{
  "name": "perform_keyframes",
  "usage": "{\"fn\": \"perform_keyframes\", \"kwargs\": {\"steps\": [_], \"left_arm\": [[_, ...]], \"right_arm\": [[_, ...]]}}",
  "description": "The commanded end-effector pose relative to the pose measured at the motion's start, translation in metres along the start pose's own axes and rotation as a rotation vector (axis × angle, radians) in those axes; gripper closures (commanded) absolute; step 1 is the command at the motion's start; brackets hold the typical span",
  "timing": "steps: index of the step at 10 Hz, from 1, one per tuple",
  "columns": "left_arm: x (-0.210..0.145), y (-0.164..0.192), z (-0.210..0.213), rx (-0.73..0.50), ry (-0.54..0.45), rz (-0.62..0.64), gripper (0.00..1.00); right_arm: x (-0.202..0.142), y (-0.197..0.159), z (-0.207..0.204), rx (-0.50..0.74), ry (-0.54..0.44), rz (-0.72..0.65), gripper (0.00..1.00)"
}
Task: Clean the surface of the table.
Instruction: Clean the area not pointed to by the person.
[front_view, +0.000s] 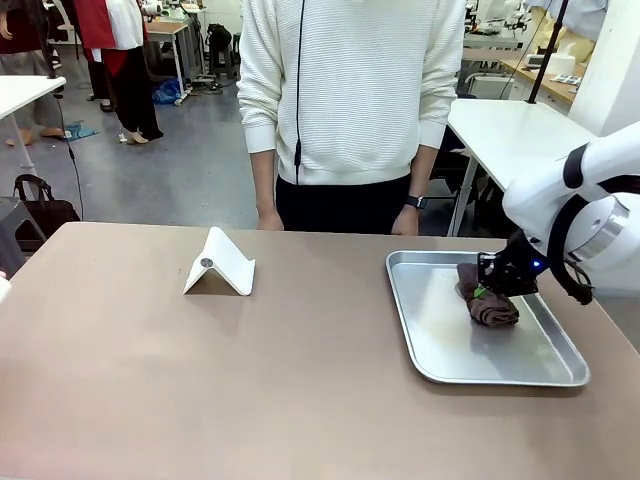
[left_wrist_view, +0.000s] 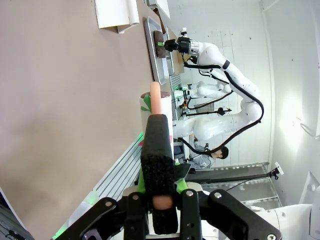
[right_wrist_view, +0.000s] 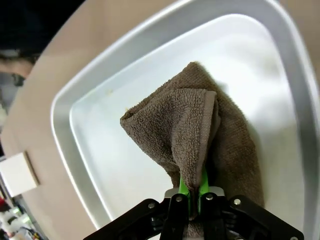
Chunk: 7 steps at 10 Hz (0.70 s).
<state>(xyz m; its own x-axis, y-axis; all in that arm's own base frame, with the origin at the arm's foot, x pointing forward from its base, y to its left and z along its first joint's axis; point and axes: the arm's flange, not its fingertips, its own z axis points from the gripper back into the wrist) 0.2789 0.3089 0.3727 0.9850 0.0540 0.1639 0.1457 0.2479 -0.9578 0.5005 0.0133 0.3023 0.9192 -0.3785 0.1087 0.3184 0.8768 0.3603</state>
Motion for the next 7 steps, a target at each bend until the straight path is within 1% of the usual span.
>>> {"fn": "perform_keyframes", "kwargs": {"steps": [1, 3, 4, 6, 7], "left_arm": [[-0.003, -0.004, -0.003, 0.005, 0.002, 0.001, 0.78], [-0.003, -0.004, -0.003, 0.005, 0.002, 0.001, 0.78], [-0.003, -0.004, -0.003, 0.005, 0.002, 0.001, 0.78], [-0.003, -0.004, -0.003, 0.005, 0.002, 0.001, 0.78], [-0.003, -0.004, -0.003, 0.005, 0.002, 0.001, 0.78]], "right_arm": [[0.009, -0.019, 0.006, 0.1, 0.007, -0.083, 1.0], [0.013, -0.031, 0.031, 0.326, 0.025, -0.174, 1.0], [0.011, -0.032, 0.04, 0.413, 0.044, -0.188, 1.0], [0.0, -0.023, 0.055, 0.618, 0.165, -0.198, 1.0], [-0.001, -0.022, 0.064, 0.744, 0.264, -0.222, 1.0]]}}
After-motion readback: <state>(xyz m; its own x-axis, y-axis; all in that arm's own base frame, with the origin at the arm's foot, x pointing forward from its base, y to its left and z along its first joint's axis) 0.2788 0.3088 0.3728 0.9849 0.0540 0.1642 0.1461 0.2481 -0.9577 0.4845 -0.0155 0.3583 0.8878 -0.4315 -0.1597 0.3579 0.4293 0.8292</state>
